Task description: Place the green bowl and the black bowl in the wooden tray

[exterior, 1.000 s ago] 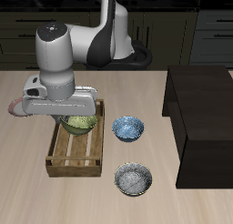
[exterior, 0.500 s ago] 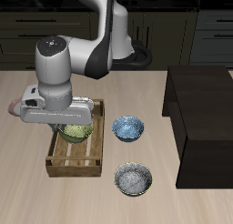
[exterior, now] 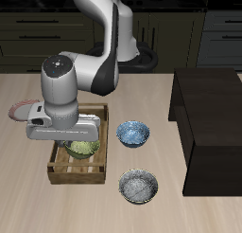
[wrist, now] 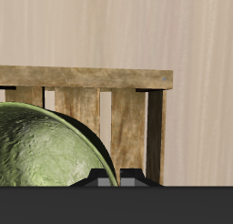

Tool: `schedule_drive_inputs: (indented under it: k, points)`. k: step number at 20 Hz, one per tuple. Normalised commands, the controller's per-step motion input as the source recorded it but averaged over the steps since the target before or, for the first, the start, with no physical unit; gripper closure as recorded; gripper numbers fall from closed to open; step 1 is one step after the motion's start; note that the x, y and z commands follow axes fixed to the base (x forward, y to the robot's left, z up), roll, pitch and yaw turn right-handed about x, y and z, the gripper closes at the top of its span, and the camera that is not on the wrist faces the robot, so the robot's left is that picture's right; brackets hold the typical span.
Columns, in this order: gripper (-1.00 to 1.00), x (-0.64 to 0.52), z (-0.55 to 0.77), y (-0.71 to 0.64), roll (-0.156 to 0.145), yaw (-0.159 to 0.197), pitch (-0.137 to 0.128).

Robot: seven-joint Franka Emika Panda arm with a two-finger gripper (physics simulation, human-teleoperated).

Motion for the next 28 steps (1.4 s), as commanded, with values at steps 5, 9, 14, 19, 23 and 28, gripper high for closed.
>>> schedule_drive_inputs:
  k: [5,9,14,19,23,28]
  points:
    - [1.00,0.05,-0.21,0.11,-0.045,0.078,0.018]
    - [-1.00,0.02,-0.16,0.12,-0.009,0.035,0.017]
    - [-1.00,-0.04,-0.05,0.13,0.045,0.044,0.002]
    - [-1.00,-0.08,0.07,0.14,0.038,0.026,-0.004]
    - [-1.00,-0.17,0.37,0.23,-0.007,0.002,-0.037]
    - [-1.00,-0.23,0.80,0.25,-0.027,0.058,-0.132]
